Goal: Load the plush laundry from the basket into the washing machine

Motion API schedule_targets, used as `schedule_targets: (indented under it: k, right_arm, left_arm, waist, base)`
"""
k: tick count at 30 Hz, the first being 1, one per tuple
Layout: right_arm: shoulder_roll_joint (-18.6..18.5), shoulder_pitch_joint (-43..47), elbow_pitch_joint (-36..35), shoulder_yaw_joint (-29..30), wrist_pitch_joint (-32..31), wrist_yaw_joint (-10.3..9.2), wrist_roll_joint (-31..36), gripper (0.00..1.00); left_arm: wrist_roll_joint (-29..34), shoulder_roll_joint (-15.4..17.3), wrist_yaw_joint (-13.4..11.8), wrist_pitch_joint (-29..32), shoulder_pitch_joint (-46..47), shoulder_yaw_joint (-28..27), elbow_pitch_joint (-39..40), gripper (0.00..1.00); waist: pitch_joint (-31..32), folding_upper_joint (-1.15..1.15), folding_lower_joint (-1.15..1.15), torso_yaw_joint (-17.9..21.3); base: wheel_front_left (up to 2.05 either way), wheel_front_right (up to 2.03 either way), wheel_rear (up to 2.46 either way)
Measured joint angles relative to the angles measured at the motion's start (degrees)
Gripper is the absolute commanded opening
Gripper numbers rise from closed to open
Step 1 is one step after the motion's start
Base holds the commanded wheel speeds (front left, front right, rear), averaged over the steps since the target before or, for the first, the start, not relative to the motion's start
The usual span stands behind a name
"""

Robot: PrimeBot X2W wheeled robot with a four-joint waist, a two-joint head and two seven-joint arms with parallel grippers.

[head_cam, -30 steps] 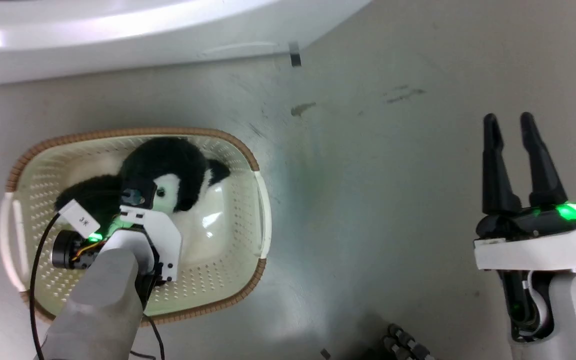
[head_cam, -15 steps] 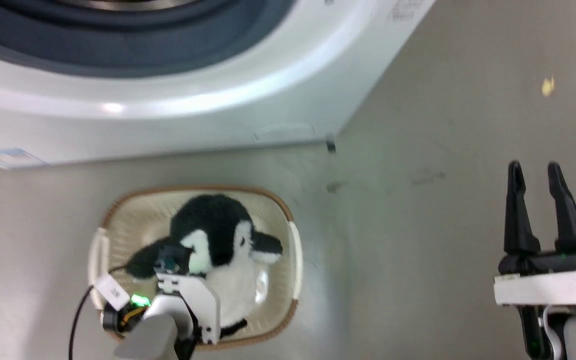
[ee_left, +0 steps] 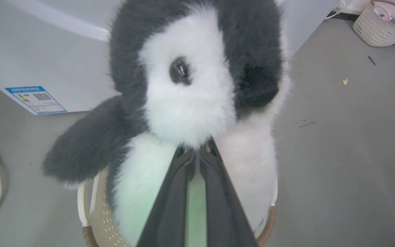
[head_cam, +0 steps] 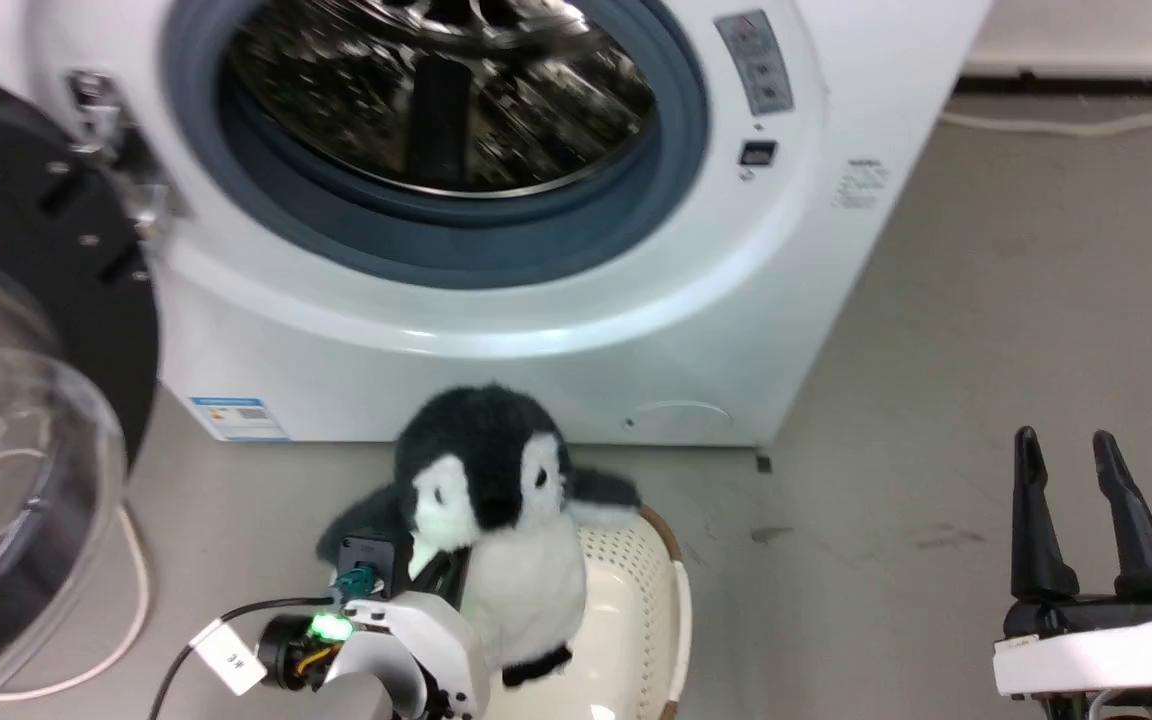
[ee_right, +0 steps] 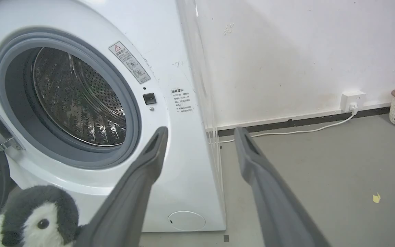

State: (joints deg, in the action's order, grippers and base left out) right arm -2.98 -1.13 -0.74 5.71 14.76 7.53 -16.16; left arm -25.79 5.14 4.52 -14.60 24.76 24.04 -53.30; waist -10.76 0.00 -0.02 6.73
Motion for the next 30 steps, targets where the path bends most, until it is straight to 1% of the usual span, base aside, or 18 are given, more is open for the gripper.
schedule_targets:
  k: [3, 6, 11, 16, 21, 23, 26, 30]
  right_arm:
    - [0.01, 0.49, -0.22, 0.49, 0.0, 0.0, 0.0, 1.0]
    - [0.01, 0.62, -0.64, 0.84, 0.0, 0.0, -0.02, 1.0]
    - [0.01, 0.6, -1.14, 0.47, 0.0, 0.0, -0.08, 1.0]
    - [0.01, -0.22, -1.75, -0.13, 0.0, 0.0, -0.53, 1.0]
    - [0.03, -3.09, -2.49, -0.87, 0.0, 0.0, -1.3, 1.0]
    - [0.04, -4.02, -2.7, -1.08, 0.0, 0.0, -1.92, 1.0]
    - [0.04, -5.59, -2.81, -1.27, 0.0, 0.0, -3.13, 1.0]
    - [0.05, -7.87, -2.74, -2.37, 0.0, 0.0, -5.27, 1.0]
  left_arm:
    - [2.0, 1.08, -0.92, -0.02, -2.9, -1.85, 7.75, 0.0]
    - [3.69, 1.65, -1.53, -0.04, -5.2, -3.97, 15.03, 0.0]
    - [6.43, 1.72, -1.64, -0.05, -7.03, -6.89, 25.74, 0.0]
    - [8.17, 1.56, -1.64, -0.07, -6.33, -9.43, 33.06, 0.0]
    - [8.81, 2.56, -1.63, -0.07, 0.59, -11.62, 35.74, 0.0]
    - [9.18, 3.85, -1.55, 0.63, 4.82, -12.12, 35.79, 0.0]
    - [9.38, 5.86, -1.48, 3.41, 12.4, -13.46, 35.41, 0.0]
    - [9.73, 9.66, -1.3, 7.19, 23.79, -15.14, 33.62, 0.0]
  waist:
    - [1.5, 0.0, 0.01, -1.46]
    - [1.74, 0.0, 0.0, -2.18]
    - [-0.02, 0.0, 0.02, -1.78]
    - [-3.17, 0.0, 0.02, -0.73]
    - [-7.84, 0.0, 0.03, 0.97]
    - [-9.96, 0.0, 0.03, 1.9]
    - [-13.35, 0.0, 0.03, 3.48]
    - [-18.15, 0.0, 0.04, 5.95]
  base:
    - [0.0, 0.0, 0.0]
    - [0.0, 0.0, 0.0]
    - [0.0, 0.0, 0.0]
    - [0.0, 0.0, 0.0]
    - [0.0, 0.0, 0.0]
    - [0.0, 0.0, 0.0]
    - [0.0, 0.0, 0.0]
    - [0.0, 0.0, 0.0]
